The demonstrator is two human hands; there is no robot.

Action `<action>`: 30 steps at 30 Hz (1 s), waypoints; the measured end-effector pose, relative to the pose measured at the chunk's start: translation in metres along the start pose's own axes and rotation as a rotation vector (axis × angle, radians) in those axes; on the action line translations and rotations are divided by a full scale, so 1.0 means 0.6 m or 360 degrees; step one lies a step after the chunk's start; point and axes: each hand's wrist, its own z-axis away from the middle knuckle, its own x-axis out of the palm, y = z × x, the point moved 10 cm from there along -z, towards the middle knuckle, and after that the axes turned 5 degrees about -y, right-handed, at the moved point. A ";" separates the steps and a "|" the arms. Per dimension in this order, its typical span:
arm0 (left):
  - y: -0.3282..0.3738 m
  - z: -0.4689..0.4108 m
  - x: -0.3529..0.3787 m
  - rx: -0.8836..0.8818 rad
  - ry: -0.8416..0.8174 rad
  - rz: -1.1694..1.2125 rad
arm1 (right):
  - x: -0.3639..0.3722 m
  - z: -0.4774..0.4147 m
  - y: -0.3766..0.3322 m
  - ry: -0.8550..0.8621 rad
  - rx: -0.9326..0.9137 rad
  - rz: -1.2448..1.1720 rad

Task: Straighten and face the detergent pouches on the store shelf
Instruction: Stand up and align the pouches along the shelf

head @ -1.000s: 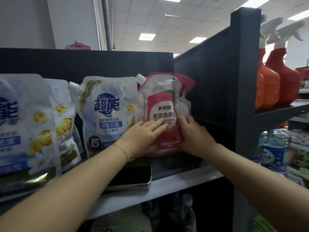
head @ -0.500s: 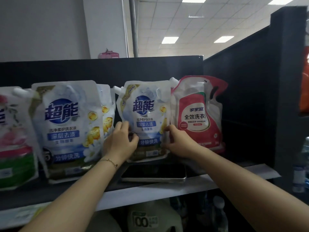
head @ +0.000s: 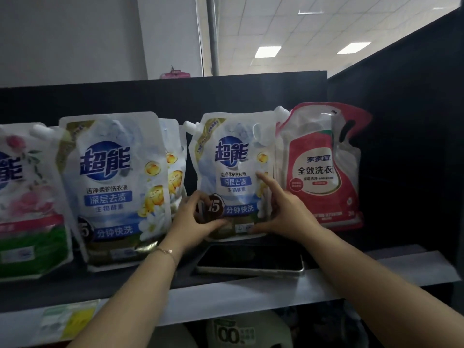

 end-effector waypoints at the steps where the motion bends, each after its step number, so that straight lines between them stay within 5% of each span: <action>1: -0.003 0.001 0.008 -0.0009 -0.0076 0.0067 | 0.003 0.000 -0.003 -0.0006 -0.0015 0.0045; 7: 0.009 0.003 0.017 0.0093 -0.0112 0.0205 | 0.014 -0.007 -0.008 0.0000 -0.0064 0.0312; 16: 0.018 -0.008 0.030 -0.0045 0.0086 -0.0157 | 0.000 -0.013 0.024 0.0081 0.0199 0.0312; 23: 0.019 -0.003 0.024 -0.0112 0.0010 -0.0282 | 0.003 -0.008 0.013 -0.0149 0.0288 0.0478; 30: 0.073 0.023 -0.008 -0.0040 -0.0026 -0.0711 | -0.028 -0.005 -0.095 -0.0214 0.0121 0.0783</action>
